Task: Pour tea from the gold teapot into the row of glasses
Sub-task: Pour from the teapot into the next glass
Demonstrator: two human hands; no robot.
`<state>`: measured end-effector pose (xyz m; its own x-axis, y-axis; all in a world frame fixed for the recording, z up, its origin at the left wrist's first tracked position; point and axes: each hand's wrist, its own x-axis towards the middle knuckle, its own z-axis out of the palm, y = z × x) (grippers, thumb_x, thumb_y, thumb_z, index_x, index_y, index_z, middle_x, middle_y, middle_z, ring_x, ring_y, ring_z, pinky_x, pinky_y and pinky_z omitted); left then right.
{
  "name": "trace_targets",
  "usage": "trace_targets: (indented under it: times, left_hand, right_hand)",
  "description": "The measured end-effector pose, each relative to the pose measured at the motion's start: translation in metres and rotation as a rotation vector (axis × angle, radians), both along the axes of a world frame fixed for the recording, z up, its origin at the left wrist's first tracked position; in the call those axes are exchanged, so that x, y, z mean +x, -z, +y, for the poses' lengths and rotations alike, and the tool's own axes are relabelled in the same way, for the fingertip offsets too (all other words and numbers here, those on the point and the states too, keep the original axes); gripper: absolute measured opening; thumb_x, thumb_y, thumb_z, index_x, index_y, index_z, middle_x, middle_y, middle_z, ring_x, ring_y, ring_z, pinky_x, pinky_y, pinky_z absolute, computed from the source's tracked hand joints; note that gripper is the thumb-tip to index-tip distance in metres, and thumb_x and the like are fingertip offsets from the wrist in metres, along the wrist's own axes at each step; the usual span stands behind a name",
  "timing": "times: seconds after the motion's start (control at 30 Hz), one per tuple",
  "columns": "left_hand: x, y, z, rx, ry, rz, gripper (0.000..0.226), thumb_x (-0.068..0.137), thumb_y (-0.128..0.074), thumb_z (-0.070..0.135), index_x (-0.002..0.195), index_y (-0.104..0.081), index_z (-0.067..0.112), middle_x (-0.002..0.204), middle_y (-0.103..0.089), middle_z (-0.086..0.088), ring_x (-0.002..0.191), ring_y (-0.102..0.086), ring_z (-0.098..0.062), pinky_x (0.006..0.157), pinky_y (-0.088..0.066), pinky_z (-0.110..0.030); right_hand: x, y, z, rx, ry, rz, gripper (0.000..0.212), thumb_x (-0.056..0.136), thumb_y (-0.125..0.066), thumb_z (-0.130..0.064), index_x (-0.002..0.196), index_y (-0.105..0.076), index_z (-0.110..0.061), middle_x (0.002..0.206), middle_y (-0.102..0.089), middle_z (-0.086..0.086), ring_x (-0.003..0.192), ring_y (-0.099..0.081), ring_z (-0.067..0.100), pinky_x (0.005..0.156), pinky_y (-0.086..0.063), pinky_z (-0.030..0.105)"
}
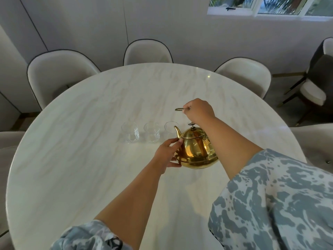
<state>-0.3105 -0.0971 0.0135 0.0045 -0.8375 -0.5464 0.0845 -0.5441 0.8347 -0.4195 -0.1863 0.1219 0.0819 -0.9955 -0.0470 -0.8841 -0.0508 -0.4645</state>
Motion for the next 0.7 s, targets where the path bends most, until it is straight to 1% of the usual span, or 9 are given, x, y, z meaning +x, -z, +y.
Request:
trace_targets:
  times: [0.23,0.27,0.37,0.4,0.5,0.57,0.63,0.7]
  left_hand:
    - [0.003,0.001,-0.002,0.003,-0.018,0.001,0.049,0.089,-0.066,0.045,0.132,-0.058,0.025,0.116,-0.062,-0.01,0.1,-0.067,-0.036,0.072,-0.063,-0.046]
    - [0.003,0.001,-0.003,0.002,-0.02,0.001,0.049,0.089,-0.066,0.045,0.132,-0.058,0.025,0.115,-0.062,-0.009,0.099,-0.068,-0.036,0.072,-0.063,-0.045]
    - [0.003,0.001,-0.004,0.0,-0.023,0.015,0.048,0.089,-0.066,0.045,0.132,-0.058,0.025,0.112,-0.062,-0.007,0.097,-0.068,-0.035,0.071,-0.063,-0.046]
    - [0.003,0.001,-0.004,0.0,-0.024,0.019,0.048,0.089,-0.066,0.045,0.132,-0.059,0.025,0.11,-0.062,-0.007,0.096,-0.068,-0.035,0.071,-0.063,-0.046]
    - [0.003,0.001,-0.006,0.0,-0.024,0.022,0.047,0.089,-0.065,0.044,0.132,-0.059,0.025,0.109,-0.062,-0.006,0.094,-0.068,-0.034,0.07,-0.064,-0.046]
    - [0.002,0.001,-0.006,-0.004,-0.019,0.025,0.047,0.089,-0.065,0.044,0.131,-0.059,0.025,0.111,-0.062,-0.007,0.095,-0.068,-0.035,0.071,-0.063,-0.047]
    - [0.001,0.001,-0.005,-0.005,-0.015,0.026,0.046,0.089,-0.065,0.045,0.131,-0.059,0.025,0.115,-0.063,-0.009,0.095,-0.069,-0.035,0.072,-0.063,-0.048]
    - [0.0,0.001,-0.005,-0.004,-0.011,0.026,0.046,0.089,-0.065,0.044,0.131,-0.059,0.025,0.117,-0.062,-0.01,0.094,-0.069,-0.034,0.071,-0.063,-0.047]
  right_hand:
    - [0.004,0.002,-0.006,-0.013,-0.028,0.003,0.029,0.098,-0.058,-0.025,0.124,-0.07,-0.021,0.118,-0.072,0.004,0.104,-0.067,0.024,0.08,-0.05,0.028]
    - [0.005,0.002,-0.008,-0.011,-0.028,0.003,0.029,0.098,-0.058,-0.025,0.124,-0.07,-0.021,0.118,-0.072,0.003,0.102,-0.068,0.023,0.078,-0.049,0.027]
    - [0.006,0.001,-0.012,0.006,-0.023,0.013,0.027,0.098,-0.058,-0.024,0.121,-0.071,-0.021,0.114,-0.073,0.003,0.087,-0.067,0.022,0.069,-0.046,0.025]
    - [0.006,0.001,-0.013,0.008,-0.028,0.025,0.026,0.098,-0.057,-0.023,0.12,-0.072,-0.02,0.112,-0.074,0.003,0.086,-0.067,0.022,0.069,-0.046,0.026]
    - [0.006,0.0,-0.016,0.004,-0.034,0.055,0.027,0.098,-0.057,-0.022,0.121,-0.071,-0.02,0.112,-0.074,0.003,0.093,-0.07,0.024,0.071,-0.048,0.026]
    - [0.006,0.0,-0.018,0.004,-0.039,0.077,0.027,0.098,-0.057,-0.022,0.12,-0.073,-0.019,0.11,-0.074,0.003,0.092,-0.069,0.024,0.072,-0.051,0.028]
    - [0.006,0.0,-0.019,0.01,-0.041,0.112,0.026,0.097,-0.056,-0.022,0.115,-0.075,-0.016,0.107,-0.075,0.004,0.094,-0.069,0.024,0.079,-0.056,0.032]
    - [0.006,0.001,-0.021,0.011,-0.035,0.135,0.027,0.097,-0.055,-0.021,0.111,-0.076,-0.012,0.105,-0.075,0.006,0.095,-0.069,0.025,0.082,-0.057,0.034]
